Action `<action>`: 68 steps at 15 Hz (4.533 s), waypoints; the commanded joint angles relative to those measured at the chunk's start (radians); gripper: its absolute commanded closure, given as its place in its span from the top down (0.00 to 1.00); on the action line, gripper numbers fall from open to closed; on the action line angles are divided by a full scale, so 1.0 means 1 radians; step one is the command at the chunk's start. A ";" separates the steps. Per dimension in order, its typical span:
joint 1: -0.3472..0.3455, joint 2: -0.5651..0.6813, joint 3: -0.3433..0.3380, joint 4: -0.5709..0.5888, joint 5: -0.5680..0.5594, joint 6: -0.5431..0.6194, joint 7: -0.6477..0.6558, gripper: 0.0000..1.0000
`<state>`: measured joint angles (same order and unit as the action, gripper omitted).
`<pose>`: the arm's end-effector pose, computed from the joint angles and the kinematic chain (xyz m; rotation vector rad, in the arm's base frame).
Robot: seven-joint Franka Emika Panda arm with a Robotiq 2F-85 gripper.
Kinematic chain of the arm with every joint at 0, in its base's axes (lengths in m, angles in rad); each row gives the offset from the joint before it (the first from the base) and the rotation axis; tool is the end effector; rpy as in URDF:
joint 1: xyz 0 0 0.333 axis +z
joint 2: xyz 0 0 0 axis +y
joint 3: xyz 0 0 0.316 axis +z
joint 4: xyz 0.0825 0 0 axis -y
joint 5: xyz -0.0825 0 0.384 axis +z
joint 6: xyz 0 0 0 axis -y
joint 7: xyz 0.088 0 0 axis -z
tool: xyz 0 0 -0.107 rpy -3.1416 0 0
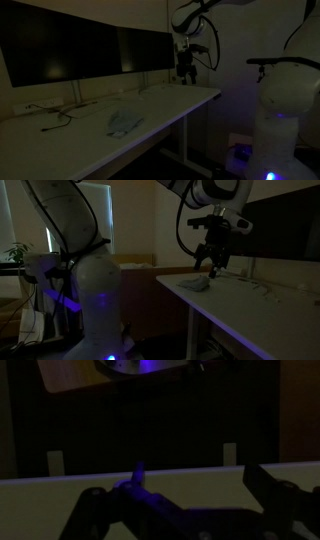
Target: Wipe the table using the blue cloth
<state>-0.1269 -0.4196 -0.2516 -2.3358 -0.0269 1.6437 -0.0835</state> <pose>0.3628 -0.1534 0.4705 -2.9577 0.3771 0.3911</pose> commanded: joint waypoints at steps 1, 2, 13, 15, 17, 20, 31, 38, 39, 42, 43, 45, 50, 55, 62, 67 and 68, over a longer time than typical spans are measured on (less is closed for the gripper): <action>-0.021 0.003 0.018 0.001 0.006 -0.001 -0.007 1.00; -0.021 0.003 0.018 0.001 0.006 -0.001 -0.007 1.00; -0.021 0.003 0.018 0.001 0.006 -0.001 -0.007 1.00; -0.020 -0.009 0.026 -0.008 0.003 0.000 0.006 1.00; -0.005 -0.053 0.064 -0.041 0.015 0.019 0.046 1.00; 0.023 -0.098 0.151 -0.077 0.046 0.029 0.149 1.00; 0.138 -0.064 0.464 -0.057 0.036 0.411 0.530 1.00; 0.118 0.187 0.576 0.021 -0.133 0.670 0.719 1.00; 0.122 0.222 0.577 0.036 -0.169 0.682 0.746 1.00; 0.143 0.340 0.562 0.116 -0.292 0.698 0.844 1.00; 0.156 0.372 0.552 0.148 -0.323 0.690 0.870 1.00; 0.181 0.435 0.528 0.210 -0.371 0.671 0.921 1.00; 0.243 0.538 0.443 0.298 -0.358 0.596 0.953 1.00; 0.270 0.577 0.375 0.327 -0.342 0.500 0.958 1.00; 0.279 0.623 0.364 0.289 -0.240 0.447 0.919 1.00; 0.313 0.648 0.362 0.284 -0.170 0.426 0.966 0.59; 0.321 0.645 0.359 0.290 -0.180 0.419 0.994 0.53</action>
<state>0.1668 0.2290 0.1181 -2.0323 -0.2345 2.0826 0.8545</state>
